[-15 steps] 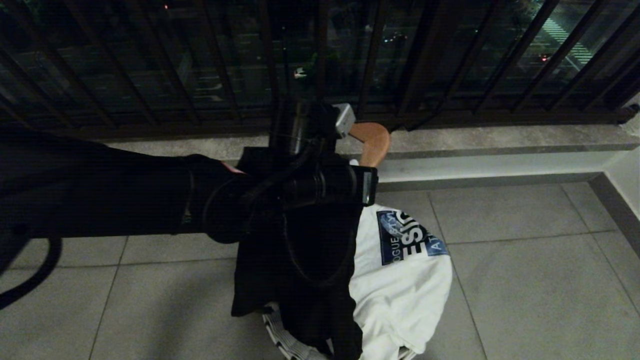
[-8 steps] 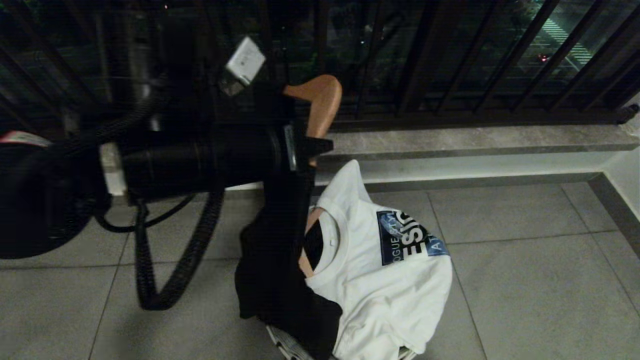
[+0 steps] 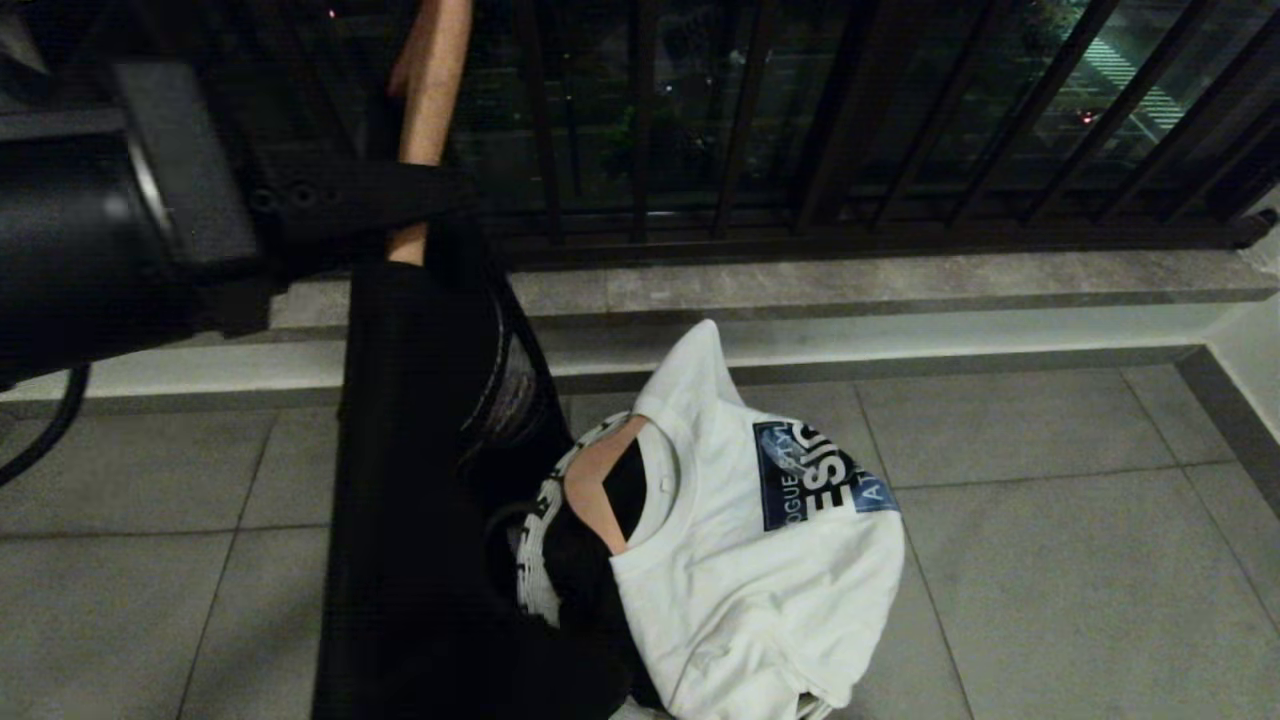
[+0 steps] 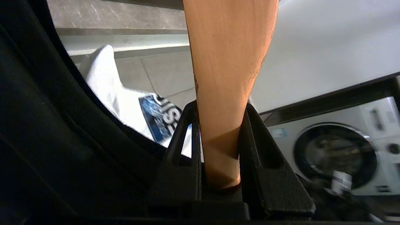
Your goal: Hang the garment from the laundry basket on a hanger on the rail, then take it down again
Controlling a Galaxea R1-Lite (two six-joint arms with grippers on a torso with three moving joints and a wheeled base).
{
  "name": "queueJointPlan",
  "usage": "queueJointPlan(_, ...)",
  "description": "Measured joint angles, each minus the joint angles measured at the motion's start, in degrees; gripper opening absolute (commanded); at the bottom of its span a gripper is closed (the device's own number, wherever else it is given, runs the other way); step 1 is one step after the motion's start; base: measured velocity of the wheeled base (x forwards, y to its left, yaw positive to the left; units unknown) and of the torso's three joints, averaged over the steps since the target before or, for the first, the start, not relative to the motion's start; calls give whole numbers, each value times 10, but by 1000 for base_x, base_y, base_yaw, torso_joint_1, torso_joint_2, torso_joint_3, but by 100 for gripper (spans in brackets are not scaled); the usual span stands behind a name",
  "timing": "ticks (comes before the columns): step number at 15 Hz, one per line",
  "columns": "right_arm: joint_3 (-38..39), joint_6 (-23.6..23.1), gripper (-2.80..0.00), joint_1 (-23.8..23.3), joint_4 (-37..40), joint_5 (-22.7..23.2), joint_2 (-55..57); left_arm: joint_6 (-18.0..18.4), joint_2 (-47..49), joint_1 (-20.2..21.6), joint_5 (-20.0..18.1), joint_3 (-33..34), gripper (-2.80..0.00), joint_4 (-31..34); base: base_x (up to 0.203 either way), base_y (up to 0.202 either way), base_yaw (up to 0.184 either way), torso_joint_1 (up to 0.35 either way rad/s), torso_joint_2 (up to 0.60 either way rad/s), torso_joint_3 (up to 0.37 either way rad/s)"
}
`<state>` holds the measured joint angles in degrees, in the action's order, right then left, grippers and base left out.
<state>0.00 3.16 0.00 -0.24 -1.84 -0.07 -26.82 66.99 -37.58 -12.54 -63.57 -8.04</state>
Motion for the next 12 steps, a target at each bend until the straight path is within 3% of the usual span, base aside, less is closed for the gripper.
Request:
queueJointPlan(7,0,0,-280,0,0,0,0,-21,-148,0,-7,-2,-280,186,0,0,0,0,0,0)
queueJointPlan(12,0,0,-280,0,0,0,0,-22,-237,5,-73,14,-280,245,0,0,0,0,0,0)
